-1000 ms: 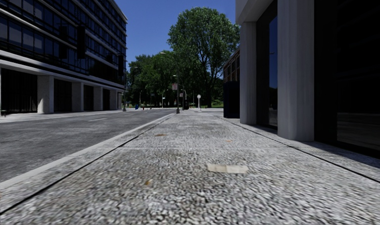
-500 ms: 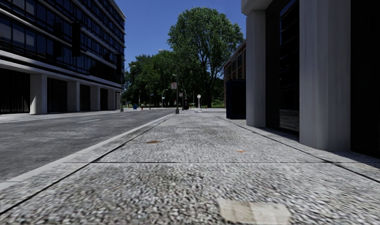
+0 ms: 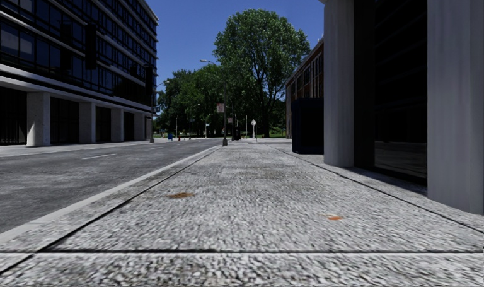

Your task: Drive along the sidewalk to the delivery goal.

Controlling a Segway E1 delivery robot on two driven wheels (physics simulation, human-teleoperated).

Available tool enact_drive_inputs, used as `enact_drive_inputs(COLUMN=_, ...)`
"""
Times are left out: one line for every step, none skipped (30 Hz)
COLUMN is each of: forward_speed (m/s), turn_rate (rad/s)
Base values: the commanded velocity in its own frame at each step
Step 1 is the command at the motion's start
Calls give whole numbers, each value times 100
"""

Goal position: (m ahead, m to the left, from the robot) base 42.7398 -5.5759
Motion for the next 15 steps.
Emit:
enact_drive_inputs(forward_speed=200, turn_rate=0)
enact_drive_inputs(forward_speed=200, turn_rate=0)
enact_drive_inputs(forward_speed=200, turn_rate=0)
enact_drive_inputs(forward_speed=200, turn_rate=0)
enact_drive_inputs(forward_speed=200, turn_rate=0)
enact_drive_inputs(forward_speed=200, turn_rate=0)
enact_drive_inputs(forward_speed=200, turn_rate=0)
enact_drive_inputs(forward_speed=200, turn_rate=0)
enact_drive_inputs(forward_speed=200, turn_rate=0)
enact_drive_inputs(forward_speed=200, turn_rate=0)
enact_drive_inputs(forward_speed=200, turn_rate=0)
enact_drive_inputs(forward_speed=200, turn_rate=0)
enact_drive_inputs(forward_speed=200, turn_rate=0)
enact_drive_inputs(forward_speed=200, turn_rate=0)
enact_drive_inputs(forward_speed=200, turn_rate=0)
